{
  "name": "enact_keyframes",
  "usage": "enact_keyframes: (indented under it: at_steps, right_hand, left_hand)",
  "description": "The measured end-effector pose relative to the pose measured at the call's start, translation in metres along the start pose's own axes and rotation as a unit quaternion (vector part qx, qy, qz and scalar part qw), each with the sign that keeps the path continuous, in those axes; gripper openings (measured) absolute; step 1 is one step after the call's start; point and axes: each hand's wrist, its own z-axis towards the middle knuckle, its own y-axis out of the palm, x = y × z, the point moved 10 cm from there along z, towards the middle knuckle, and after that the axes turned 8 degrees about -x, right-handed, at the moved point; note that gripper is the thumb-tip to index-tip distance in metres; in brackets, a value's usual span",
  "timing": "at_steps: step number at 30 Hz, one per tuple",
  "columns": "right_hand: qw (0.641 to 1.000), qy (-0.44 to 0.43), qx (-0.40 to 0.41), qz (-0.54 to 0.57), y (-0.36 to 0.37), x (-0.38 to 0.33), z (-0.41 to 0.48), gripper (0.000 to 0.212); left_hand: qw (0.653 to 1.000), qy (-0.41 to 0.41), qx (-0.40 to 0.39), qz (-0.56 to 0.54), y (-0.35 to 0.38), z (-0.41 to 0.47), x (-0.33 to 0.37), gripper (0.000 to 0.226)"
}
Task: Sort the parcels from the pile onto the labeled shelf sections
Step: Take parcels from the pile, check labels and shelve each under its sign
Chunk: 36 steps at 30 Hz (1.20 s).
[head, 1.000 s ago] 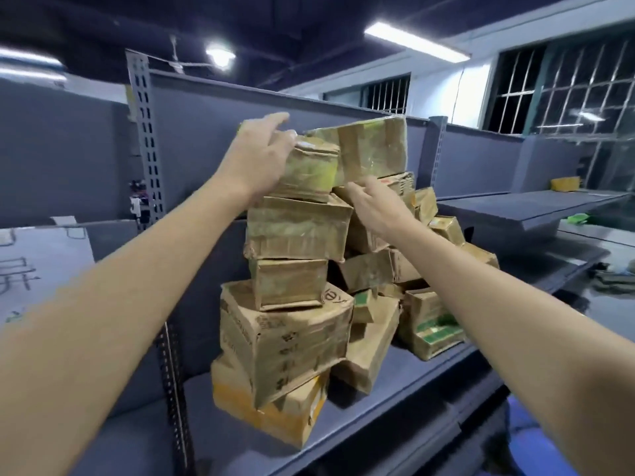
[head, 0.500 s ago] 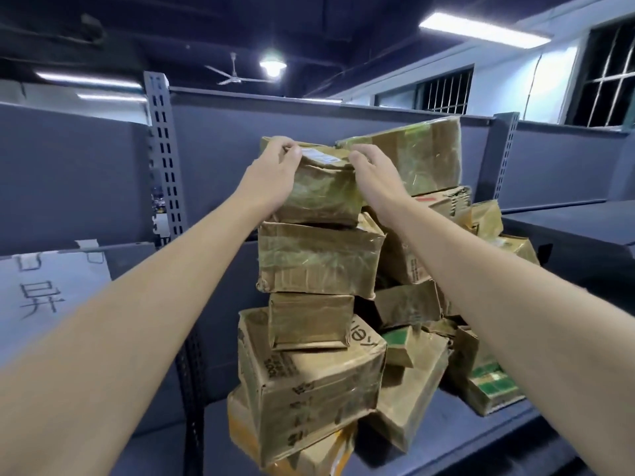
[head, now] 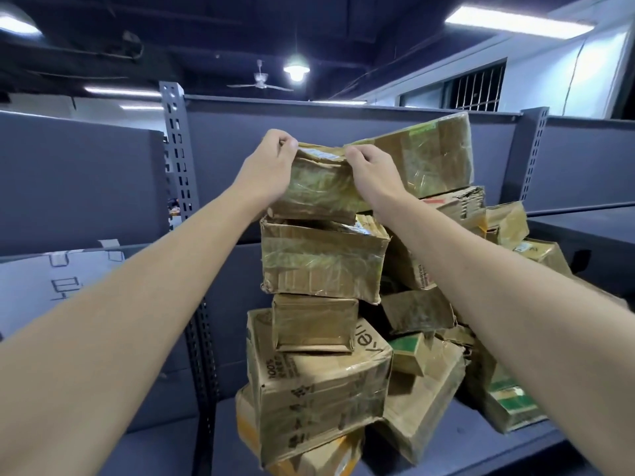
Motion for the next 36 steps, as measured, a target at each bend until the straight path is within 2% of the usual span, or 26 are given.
enact_keyframes:
  at_steps: [3,7,13,18,21,24,29,32,36]
  right_hand:
    - [1.0,-0.006,0.0,-0.008,0.002,-0.006,0.0,0.033]
    - [1.0,-0.016,0.001,-0.023,0.005,-0.019,-0.003,0.045]
    - [1.0,-0.024,-0.01,0.018,0.016,-0.035,-0.003,0.029]
    - [0.995,-0.055,0.002,0.084,0.013,-0.066,-0.022,0.029]
    - [0.989,-0.084,0.006,0.121,0.009,-0.088,-0.043,0.039]
    - [0.982,-0.105,-0.016,0.159,0.017,-0.108,-0.068,0.028]
    - [0.969,-0.115,-0.083,0.203,0.045,-0.117,-0.11,0.035]
    - [0.967,-0.108,-0.103,0.204,0.061,-0.103,-0.143,0.021]
    - [0.96,-0.126,-0.129,0.213,0.079,-0.08,-0.206,0.007]
  left_hand:
    - [1.0,0.004,0.016,-0.002,-0.007,-0.001,0.002,0.028]
    - [0.999,0.007,0.04,0.019,-0.021,-0.005,0.01,0.031]
    - [0.996,0.01,0.068,0.049,-0.044,-0.017,0.025,0.034]
    - [0.992,0.04,0.119,0.031,-0.069,-0.044,0.048,0.03]
    - [0.987,0.049,0.151,0.015,-0.083,-0.074,0.06,0.028]
    - [0.981,0.06,0.183,-0.005,-0.099,-0.111,0.068,0.024]
    - [0.968,0.022,0.246,-0.045,-0.124,-0.177,0.061,0.019]
    - [0.959,0.014,0.279,-0.05,-0.127,-0.224,0.05,0.012]
    - [0.956,-0.02,0.286,-0.057,-0.115,-0.286,0.025,0.005]
